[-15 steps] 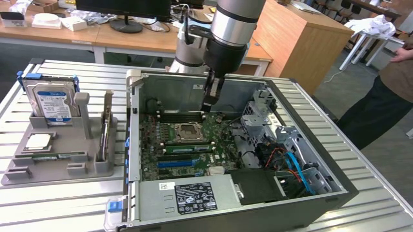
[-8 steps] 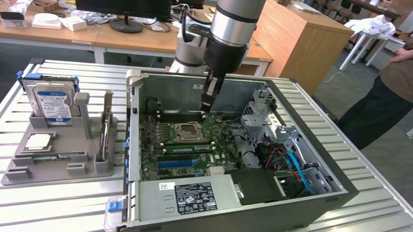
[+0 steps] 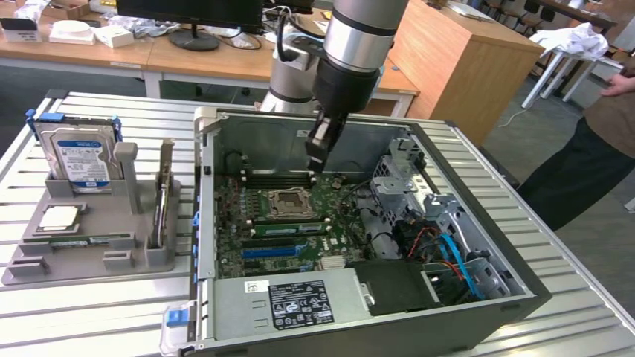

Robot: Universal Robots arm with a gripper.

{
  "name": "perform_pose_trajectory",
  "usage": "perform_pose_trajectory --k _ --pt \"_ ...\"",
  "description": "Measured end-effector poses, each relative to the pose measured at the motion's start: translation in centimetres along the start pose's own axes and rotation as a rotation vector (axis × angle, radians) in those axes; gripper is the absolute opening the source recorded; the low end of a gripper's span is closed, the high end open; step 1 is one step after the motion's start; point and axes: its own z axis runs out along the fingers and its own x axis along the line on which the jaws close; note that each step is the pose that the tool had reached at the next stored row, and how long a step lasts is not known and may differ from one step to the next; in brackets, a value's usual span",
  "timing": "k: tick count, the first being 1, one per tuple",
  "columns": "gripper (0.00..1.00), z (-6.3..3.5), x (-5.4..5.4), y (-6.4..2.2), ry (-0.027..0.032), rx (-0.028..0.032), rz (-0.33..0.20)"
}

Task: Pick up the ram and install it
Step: 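Press down the ram until it locks into place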

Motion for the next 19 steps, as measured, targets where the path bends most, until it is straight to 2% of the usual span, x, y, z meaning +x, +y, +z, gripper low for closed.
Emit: perform_pose_trajectory --k 19 --pt "0.10 0.10 0.00 0.00 -0.0103 0.0057 0.312"
